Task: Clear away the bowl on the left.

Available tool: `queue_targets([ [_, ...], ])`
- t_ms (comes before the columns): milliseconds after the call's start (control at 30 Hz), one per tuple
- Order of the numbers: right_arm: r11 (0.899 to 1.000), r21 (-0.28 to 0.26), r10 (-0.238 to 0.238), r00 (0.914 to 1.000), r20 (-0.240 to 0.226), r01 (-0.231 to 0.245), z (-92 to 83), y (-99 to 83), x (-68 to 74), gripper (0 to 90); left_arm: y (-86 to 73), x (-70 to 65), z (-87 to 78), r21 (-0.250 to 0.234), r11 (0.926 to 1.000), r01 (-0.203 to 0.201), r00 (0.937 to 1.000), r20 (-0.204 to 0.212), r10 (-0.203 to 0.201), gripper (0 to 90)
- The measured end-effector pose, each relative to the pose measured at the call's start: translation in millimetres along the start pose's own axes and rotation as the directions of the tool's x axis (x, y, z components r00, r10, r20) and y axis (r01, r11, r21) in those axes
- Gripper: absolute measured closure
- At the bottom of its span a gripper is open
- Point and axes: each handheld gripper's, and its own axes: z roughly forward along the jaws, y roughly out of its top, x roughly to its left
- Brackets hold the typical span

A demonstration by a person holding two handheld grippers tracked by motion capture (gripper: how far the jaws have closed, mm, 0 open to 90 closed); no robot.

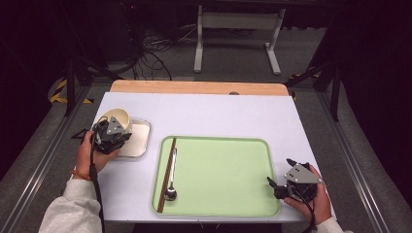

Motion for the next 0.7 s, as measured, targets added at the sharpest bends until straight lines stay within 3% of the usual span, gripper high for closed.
queue_targets([
  [133,1.000,0.003,0.001,1.0000,-0.001,-0.001,-0.3,-0.7,0.0,11.3,2.7,-2.5,-2.5,-0.013,0.9999,-0.004,1.0000,0.004,0.004,82.9],
  [200,1.000,0.001,0.001,1.0000,-0.001,-0.001,-0.1,-0.2,-0.3,11.2,3.0,-3.0,-4.1,-0.011,0.9998,-0.015,0.9996,-0.026,0.015,82.9],
  [500,1.000,0.003,-0.002,1.0000,-0.002,0.002,0.4,0.1,-0.5,11.2,1.6,1.7,-12.7,-0.045,0.9987,0.023,0.9997,0.001,-0.023,82.8],
  [700,1.000,0.003,-0.001,1.0000,-0.003,0.001,0.4,0.7,0.0,11.2,4.7,0.5,-17.7,-0.051,0.9986,0.012,0.9999,-0.009,-0.012,82.7],
])
